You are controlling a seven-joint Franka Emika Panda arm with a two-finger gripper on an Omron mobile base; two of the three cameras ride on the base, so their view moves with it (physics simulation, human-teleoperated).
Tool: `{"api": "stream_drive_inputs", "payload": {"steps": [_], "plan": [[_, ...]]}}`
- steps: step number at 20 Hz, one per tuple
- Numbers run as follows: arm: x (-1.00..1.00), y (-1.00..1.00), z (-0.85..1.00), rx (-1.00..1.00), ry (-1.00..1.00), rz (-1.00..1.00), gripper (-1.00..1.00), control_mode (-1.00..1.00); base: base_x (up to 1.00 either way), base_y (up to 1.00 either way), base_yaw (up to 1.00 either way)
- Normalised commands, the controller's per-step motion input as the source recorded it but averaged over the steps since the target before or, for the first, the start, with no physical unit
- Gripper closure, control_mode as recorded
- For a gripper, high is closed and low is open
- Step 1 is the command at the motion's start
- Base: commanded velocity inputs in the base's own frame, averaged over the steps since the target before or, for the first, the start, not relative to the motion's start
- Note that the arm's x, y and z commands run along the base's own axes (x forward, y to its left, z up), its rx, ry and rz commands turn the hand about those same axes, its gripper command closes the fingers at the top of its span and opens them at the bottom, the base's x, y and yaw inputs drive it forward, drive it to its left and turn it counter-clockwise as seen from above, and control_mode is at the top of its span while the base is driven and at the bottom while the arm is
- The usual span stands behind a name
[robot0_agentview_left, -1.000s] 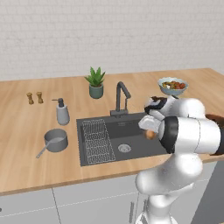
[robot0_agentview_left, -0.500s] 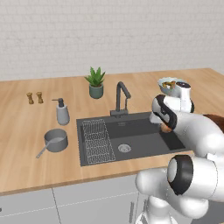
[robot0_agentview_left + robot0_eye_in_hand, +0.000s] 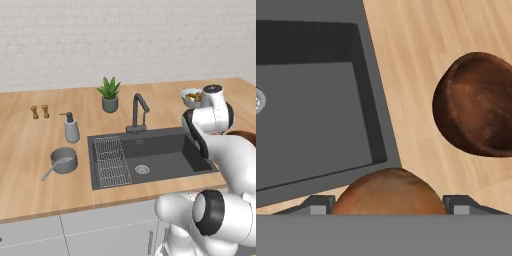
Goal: Pick the onion from the sink and place it in the bowl. Then pick the bowl and place it in the microwave. Then close the microwave door and press the start button.
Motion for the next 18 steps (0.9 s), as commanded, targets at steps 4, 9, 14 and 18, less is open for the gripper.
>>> {"api": "stream_drive_inputs", "payload": {"steps": [4,9,14,18], "plan": [[-0.08,-0.95,0.00,0.05,0.00,0.00,1.00,-1.00,0.00,0.00,0.00],[0.00,-0.98,0.00,0.10,0.00,0.00,1.00,-1.00,0.00,0.00,0.00],[0.04,-0.71,0.03,0.06,0.03,0.00,1.00,-1.00,0.00,0.00,0.00],[0.18,-0.74,-0.01,0.08,0.01,0.00,1.00,-1.00,0.00,0.00,0.00]]}}
